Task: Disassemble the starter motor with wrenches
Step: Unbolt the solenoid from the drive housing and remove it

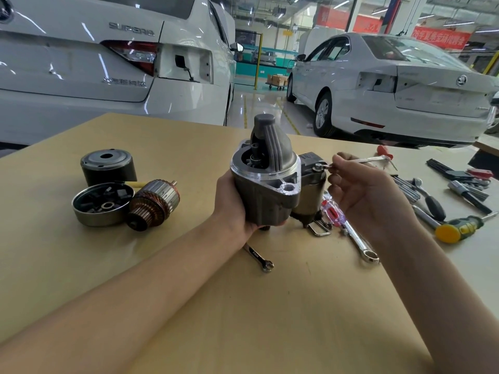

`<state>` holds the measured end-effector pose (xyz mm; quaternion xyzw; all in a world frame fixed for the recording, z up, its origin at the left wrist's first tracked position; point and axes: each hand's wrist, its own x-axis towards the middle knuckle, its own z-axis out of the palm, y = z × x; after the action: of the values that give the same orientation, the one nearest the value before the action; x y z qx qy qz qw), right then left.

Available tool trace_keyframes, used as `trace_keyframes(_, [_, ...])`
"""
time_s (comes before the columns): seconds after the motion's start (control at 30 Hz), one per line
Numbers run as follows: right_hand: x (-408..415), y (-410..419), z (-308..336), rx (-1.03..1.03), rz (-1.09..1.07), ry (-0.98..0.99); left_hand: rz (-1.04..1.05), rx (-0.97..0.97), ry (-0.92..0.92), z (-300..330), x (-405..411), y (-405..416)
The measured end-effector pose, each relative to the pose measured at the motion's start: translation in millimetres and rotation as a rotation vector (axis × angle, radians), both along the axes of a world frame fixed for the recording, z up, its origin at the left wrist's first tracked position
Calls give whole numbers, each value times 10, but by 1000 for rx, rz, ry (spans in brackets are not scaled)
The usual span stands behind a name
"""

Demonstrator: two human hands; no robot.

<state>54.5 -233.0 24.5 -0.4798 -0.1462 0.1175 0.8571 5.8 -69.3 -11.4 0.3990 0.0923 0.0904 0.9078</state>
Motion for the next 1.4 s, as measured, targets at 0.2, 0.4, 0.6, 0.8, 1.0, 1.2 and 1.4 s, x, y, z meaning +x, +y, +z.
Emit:
trace_keyframes(0.2, [-122,-17,-6,-114,-316,-504,-2,0,18,-4,5,7])
trace_keyframes(0.4, [-192,62,-159,-583,-718,-1171,5,32,12,-12,18,4])
trace_keyframes(0.6, [-175,72,-166,-606,-697,-1159,9,32,8,-19,15,8])
trace_keyframes(0.8, [-152,46,-27,-317,-286,-571,8,23,17,-6,3,5])
trace_keyframes(1.0, [-21,16,24,-60,113,53,8,40,13,4,3,8])
trace_keyframes(1.2, [22,-2,-16,-36,48,-41,0,9,-2,5,-1,0])
trace_keyframes(1.4, [-17,-32,3,-3,-170,-290,-8,-17,-2,10,-8,-4])
